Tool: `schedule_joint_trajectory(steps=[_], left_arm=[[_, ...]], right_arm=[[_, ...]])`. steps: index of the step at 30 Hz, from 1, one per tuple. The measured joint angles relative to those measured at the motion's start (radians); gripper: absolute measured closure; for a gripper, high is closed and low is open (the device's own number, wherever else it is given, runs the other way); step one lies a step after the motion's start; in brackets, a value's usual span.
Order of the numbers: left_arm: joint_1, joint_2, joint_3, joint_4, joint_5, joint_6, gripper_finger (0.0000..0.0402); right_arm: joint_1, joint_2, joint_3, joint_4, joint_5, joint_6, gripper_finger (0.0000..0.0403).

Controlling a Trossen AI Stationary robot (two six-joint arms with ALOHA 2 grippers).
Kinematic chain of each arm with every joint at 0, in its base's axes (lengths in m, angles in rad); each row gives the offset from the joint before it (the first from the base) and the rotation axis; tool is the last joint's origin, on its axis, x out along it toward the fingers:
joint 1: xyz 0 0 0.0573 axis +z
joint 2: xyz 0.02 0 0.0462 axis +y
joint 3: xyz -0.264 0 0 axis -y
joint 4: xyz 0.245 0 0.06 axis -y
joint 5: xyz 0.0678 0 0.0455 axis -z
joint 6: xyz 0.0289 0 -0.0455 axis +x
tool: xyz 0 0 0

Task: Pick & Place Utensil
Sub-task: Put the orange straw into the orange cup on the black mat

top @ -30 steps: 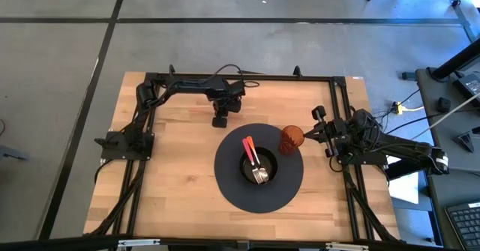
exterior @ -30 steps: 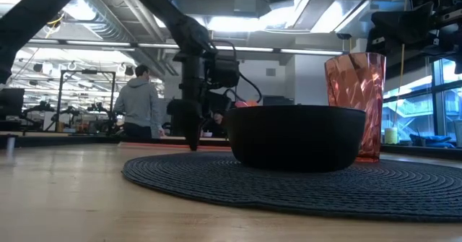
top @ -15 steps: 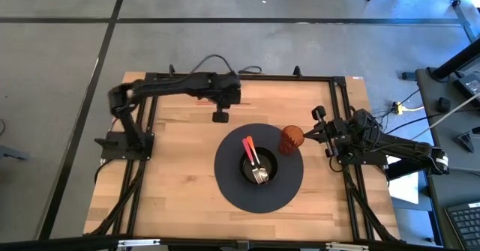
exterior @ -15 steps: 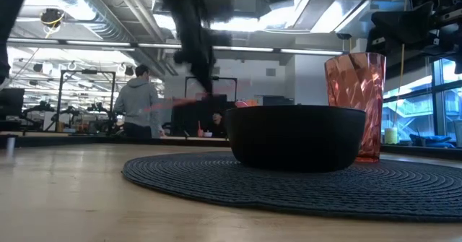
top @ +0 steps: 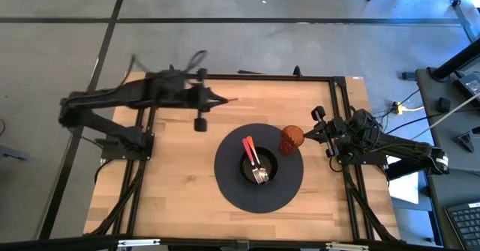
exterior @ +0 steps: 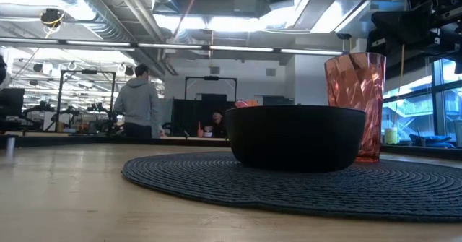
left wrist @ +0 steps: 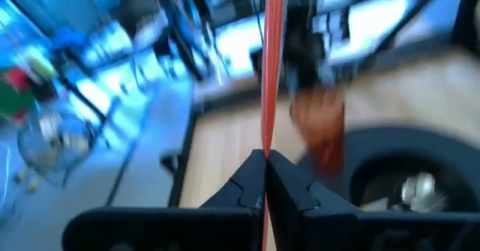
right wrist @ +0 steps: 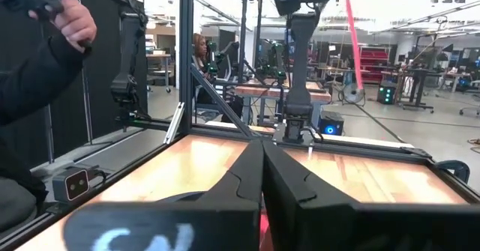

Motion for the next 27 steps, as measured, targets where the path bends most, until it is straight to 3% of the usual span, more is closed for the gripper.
schedule_joint_trajectory(steps=[7, 17, 22, 27], left_arm=[[-0.017, -0.264, -0.352, 0.342, -0.026, -0.013, 0.0399], [0.122, -0.581, -0.916, 0.846, -0.021, -0.090, 0.0399], [0.220, -0.684, -1.021, 0.920, 0.086, -0.184, 0.0399], [0.260, -0.710, -1.087, 1.000, 0.115, -0.259, 0.0399]], right_arm=[[0.000, 0.000, 0.000, -0.003, 0.000, -0.003, 0.0397], [0.000, 0.000, 0.000, -0.010, 0.000, -0.008, 0.0397], [0.000, 0.000, 0.000, -0.010, 0.000, -0.013, 0.0397], [0.000, 0.000, 0.000, -0.012, 0.000, -0.015, 0.0397]])
